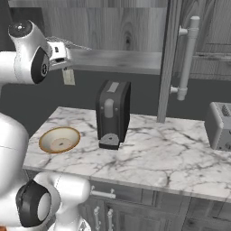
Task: Open the cabinet and setup a tea strainer by placing it in the bowl upright.
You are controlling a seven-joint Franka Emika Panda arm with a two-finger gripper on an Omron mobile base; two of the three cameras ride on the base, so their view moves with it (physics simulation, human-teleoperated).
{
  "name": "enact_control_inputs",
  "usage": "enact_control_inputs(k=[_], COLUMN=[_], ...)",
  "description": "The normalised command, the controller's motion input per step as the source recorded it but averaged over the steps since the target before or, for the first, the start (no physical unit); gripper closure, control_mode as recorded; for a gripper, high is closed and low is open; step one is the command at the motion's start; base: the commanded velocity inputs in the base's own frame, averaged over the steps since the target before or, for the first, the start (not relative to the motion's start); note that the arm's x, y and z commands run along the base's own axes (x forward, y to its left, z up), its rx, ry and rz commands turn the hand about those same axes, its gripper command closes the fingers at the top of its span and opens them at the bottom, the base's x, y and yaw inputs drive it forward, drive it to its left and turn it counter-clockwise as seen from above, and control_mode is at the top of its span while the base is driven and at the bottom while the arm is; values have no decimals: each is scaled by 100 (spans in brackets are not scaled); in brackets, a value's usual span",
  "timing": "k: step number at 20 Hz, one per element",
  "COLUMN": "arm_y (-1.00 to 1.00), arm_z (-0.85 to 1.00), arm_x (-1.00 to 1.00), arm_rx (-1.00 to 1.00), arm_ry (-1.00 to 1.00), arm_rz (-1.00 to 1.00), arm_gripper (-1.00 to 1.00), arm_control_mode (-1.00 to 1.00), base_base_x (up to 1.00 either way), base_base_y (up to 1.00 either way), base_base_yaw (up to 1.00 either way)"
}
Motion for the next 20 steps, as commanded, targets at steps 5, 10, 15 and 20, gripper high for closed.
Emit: enact_control_inputs(k=[5,10,15,20], arm_y=[1,1,-6,-2], arm_z=[35,42,1,0], arm_x=[6,20,53,63], arm_rx=[-39,-29,-1,0], arm_ry=[-27,-2,16,-4], arm_rz=[20,3,-11,-9], arm_gripper=[-100,-100,-100,-100], arm_control_mode=[-100,-100,-100,-100], base_base_x=[0,0,0,0], base_base_y=[0,0,0,0], base_base_yaw=[0,0,0,0])
